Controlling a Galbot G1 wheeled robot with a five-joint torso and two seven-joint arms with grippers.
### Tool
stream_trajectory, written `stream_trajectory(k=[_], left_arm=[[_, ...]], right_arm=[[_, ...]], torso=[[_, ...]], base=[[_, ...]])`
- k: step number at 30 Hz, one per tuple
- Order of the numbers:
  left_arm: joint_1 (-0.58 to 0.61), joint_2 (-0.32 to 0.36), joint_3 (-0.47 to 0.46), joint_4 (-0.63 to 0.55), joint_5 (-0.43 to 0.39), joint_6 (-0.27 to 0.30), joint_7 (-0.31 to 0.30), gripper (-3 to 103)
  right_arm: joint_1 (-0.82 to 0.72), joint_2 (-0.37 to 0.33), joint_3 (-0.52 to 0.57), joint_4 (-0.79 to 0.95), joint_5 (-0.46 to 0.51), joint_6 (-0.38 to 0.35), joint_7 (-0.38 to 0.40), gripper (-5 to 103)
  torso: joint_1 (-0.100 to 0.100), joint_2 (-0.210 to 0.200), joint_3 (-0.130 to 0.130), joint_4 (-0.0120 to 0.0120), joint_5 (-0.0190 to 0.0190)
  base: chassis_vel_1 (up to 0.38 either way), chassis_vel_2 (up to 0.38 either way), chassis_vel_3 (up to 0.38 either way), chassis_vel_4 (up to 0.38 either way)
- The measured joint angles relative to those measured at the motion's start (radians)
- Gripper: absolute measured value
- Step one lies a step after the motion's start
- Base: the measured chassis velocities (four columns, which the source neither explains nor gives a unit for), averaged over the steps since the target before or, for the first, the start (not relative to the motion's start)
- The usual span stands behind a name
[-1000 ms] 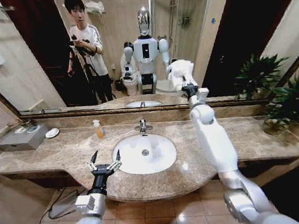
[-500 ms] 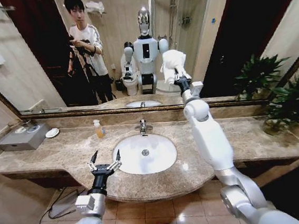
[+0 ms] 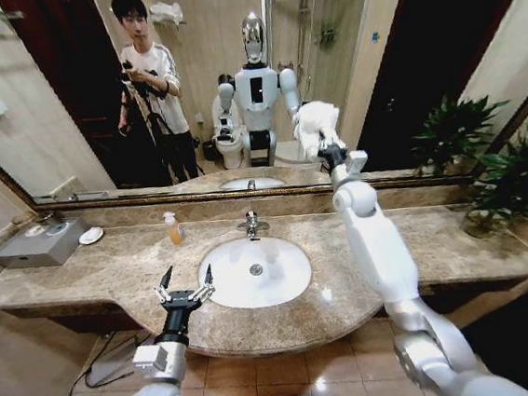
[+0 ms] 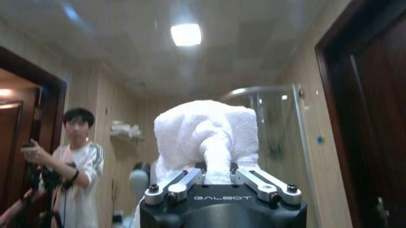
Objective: Pick up the towel from the sink counter and wipe the mirror surface.
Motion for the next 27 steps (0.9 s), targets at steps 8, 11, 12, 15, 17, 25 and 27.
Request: stream_trajectory(k=[8,11,12,15,17,25,27], left_arm=[[0.0,0.0,0.0,0.0,0.0,0.0,0.0,100],[0.0,0.0,0.0,0.0,0.0,0.0,0.0,100],[0.0,0.0,0.0,0.0,0.0,0.0,0.0,100],[0.0,0.0,0.0,0.0,0.0,0.0,0.0,100],[0.0,0.0,0.0,0.0,0.0,0.0,0.0,100],[0.0,0.0,0.0,0.0,0.0,0.0,0.0,100],[0.0,0.0,0.0,0.0,0.0,0.0,0.0,100]], right_arm=[[0.047,0.015,-0.008,-0.02,-0.013,-0.007,-0.003,13],[0.022,0.023,-0.013,-0.022,-0.021,-0.007,-0.006,13],[-0.003,0.029,-0.016,-0.025,-0.025,-0.006,-0.008,13],[-0.045,0.03,-0.02,-0.025,-0.028,-0.002,-0.011,13],[-0.074,0.029,-0.023,-0.024,-0.031,0.001,-0.014,13],[-0.063,0.024,-0.028,-0.022,-0.042,0.011,-0.015,13],[-0.049,0.019,-0.029,-0.021,-0.038,0.011,-0.013,13]], torso=[[0.0,0.0,0.0,-0.0002,0.0],[0.0,0.0,0.0,-0.0001,-0.0003],[0.0,0.0,0.0,0.0,0.0],[0.0,0.0,0.0,-0.0002,0.0],[0.0,0.0,0.0,-0.0003,0.0],[0.0,0.0,0.0,0.0,0.0],[0.0,0.0,0.0,0.0,-0.0002]], base=[[0.0,0.0,0.0,0.0],[0.0,0.0,0.0,0.0],[0.0,0.0,0.0,0.0],[0.0,0.0,0.0,0.0],[0.0,0.0,0.0,0.0],[0.0,0.0,0.0,0.0],[0.0,0.0,0.0,0.0]])
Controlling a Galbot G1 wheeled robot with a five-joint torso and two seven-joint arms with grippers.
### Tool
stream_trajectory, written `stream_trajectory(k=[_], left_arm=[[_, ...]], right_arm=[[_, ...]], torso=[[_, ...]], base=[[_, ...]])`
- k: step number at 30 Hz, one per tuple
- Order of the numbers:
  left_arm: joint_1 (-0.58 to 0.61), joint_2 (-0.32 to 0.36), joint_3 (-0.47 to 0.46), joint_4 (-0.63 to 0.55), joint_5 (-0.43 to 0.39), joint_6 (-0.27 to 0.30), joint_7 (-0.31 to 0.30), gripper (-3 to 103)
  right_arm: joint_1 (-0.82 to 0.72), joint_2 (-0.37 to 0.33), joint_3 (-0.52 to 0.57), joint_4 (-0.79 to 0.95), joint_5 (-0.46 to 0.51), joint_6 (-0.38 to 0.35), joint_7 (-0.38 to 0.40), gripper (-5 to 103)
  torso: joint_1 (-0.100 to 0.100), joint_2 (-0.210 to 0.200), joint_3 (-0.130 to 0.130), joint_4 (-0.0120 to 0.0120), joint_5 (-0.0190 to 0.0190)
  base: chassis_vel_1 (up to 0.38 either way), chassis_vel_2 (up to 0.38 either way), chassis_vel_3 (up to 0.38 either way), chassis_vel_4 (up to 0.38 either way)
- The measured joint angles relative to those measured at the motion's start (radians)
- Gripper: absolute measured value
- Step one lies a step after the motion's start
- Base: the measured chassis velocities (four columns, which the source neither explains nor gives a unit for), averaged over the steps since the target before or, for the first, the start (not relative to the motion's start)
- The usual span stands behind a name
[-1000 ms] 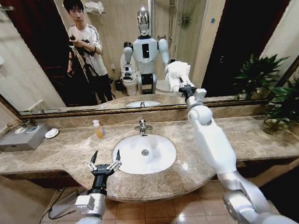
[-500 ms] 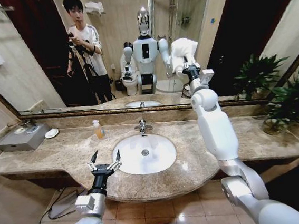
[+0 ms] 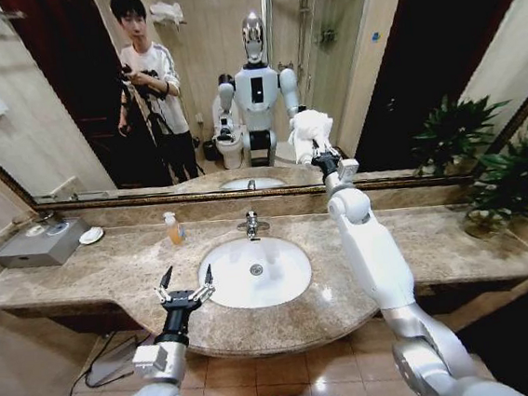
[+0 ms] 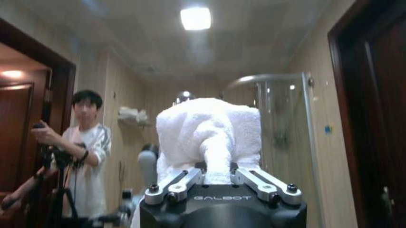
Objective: Pick up the towel from the sink counter and wipe the mirror surface.
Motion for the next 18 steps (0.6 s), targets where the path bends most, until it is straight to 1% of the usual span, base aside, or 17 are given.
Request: stream_trajectory(k=[6,10,13,16,18], left_arm=[[0.0,0.0,0.0,0.0,0.0,0.0,0.0,100],[0.0,0.0,0.0,0.0,0.0,0.0,0.0,100],[0.0,0.0,0.0,0.0,0.0,0.0,0.0,100],[0.0,0.0,0.0,0.0,0.0,0.0,0.0,100],[0.0,0.0,0.0,0.0,0.0,0.0,0.0,100]], right_arm=[[0.077,-0.03,-0.004,0.046,0.03,-0.02,0.014,13],[0.099,-0.026,-0.01,0.048,0.036,-0.028,0.018,13],[0.091,-0.016,-0.014,0.035,0.031,-0.027,0.015,13],[0.048,0.002,-0.015,0.018,0.018,-0.016,0.011,13],[-0.018,0.013,-0.012,0.015,-0.002,0.0,0.001,13]], torso=[[0.0,0.0,0.0,-0.0006,0.0002],[0.0,0.0,0.0,-0.0004,0.0],[0.0,0.0,0.0,-0.0001,0.0001],[0.0,0.0,0.0,-0.0001,0.0001],[0.0,0.0,0.0,-0.0003,0.0003]], base=[[0.0,0.0,0.0,0.0],[0.0,0.0,0.0,0.0],[0.0,0.0,0.0,0.0],[0.0,0.0,0.0,0.0],[0.0,0.0,0.0,0.0]])
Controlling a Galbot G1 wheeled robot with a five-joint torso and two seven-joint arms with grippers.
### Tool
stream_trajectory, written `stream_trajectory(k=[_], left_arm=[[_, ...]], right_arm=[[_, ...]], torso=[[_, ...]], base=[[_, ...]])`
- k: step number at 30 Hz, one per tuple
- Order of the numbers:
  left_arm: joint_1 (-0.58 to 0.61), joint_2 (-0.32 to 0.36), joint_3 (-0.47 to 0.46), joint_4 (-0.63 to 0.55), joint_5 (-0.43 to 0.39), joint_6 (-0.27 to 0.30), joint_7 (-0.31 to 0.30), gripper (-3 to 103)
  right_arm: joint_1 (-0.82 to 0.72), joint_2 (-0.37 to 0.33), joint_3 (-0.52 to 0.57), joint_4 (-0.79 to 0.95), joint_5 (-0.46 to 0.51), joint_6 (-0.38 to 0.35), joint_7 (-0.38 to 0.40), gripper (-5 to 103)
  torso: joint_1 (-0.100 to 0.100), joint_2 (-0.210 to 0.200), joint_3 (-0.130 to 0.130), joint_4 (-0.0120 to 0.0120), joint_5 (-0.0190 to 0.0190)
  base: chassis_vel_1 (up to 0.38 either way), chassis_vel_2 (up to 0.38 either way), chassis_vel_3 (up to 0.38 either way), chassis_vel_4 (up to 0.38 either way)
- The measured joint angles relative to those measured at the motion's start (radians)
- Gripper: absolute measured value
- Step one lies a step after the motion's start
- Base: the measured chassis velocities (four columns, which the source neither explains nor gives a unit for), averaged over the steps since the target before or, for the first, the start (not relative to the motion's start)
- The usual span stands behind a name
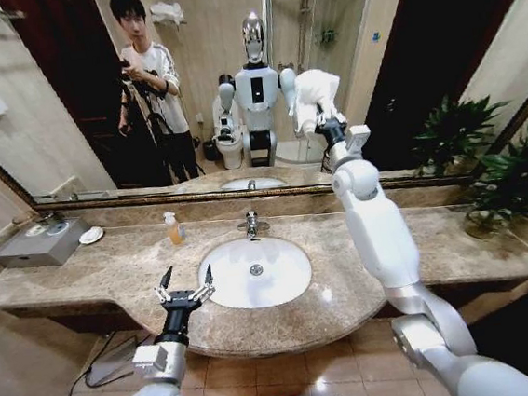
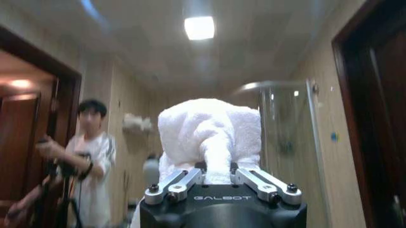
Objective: Pick up the towel from the sink counter and wipe the mirror surface.
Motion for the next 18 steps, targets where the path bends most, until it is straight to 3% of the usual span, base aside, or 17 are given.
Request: stream_trajectory(k=[9,18], left_arm=[[0.0,0.0,0.0,0.0,0.0,0.0,0.0,100],[0.0,0.0,0.0,0.0,0.0,0.0,0.0,100]], right_arm=[[-0.07,0.014,0.01,0.006,-0.017,0.014,-0.012,13],[0.1,-0.025,0.006,0.03,0.021,-0.02,0.016,13]], torso=[[0.0,0.0,0.0,-0.0001,0.0],[0.0,0.0,0.0,-0.0002,-0.0003]], base=[[0.0,0.0,0.0,0.0],[0.0,0.0,0.0,0.0]])
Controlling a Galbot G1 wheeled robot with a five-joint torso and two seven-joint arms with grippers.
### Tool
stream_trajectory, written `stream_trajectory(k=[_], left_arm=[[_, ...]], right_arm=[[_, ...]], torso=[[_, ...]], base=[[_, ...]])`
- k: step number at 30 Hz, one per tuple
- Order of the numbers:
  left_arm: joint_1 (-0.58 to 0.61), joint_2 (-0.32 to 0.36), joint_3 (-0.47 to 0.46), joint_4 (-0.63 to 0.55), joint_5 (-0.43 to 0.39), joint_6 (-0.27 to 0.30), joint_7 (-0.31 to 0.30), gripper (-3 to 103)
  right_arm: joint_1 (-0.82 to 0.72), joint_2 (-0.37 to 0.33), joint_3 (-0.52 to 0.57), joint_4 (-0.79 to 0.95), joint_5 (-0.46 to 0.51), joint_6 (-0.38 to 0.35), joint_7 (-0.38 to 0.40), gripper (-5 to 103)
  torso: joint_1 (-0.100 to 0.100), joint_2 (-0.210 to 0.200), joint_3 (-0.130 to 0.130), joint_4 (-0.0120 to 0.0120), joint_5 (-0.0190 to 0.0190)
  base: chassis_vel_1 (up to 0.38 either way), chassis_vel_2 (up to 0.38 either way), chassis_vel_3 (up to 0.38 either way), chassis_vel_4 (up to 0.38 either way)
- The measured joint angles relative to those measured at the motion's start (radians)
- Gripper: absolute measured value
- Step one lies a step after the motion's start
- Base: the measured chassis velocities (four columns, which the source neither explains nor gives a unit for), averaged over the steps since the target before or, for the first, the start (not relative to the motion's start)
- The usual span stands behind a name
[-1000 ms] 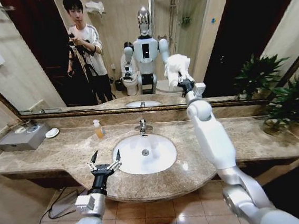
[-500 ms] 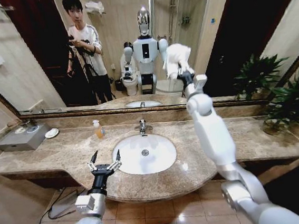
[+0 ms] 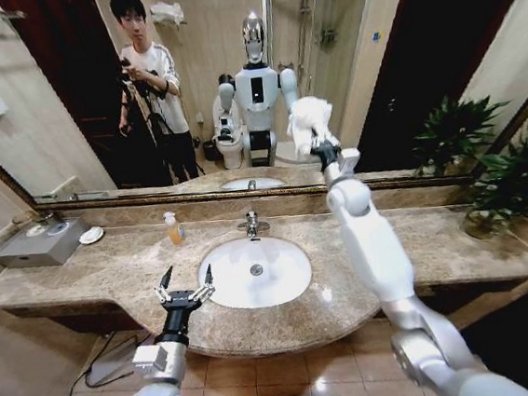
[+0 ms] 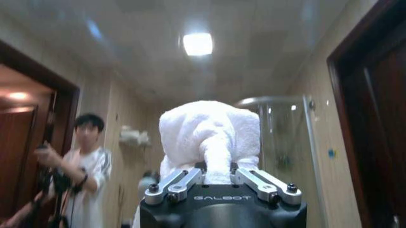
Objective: Pick up the towel from the sink counter and wipe the mirror surface.
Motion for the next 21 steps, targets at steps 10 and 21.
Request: stream_trajectory(k=[10,21], left_arm=[[0.0,0.0,0.0,0.0,0.0,0.0,0.0,100],[0.0,0.0,0.0,0.0,0.0,0.0,0.0,100]], right_arm=[[-0.041,0.016,0.002,-0.023,-0.013,0.001,-0.008,13],[-0.183,0.031,0.007,0.045,-0.032,0.011,-0.012,13]], torso=[[0.0,0.0,0.0,0.0004,0.0001],[0.0,0.0,0.0,0.0002,0.0002]], base=[[0.0,0.0,0.0,0.0],[0.0,0.0,0.0,0.0]])
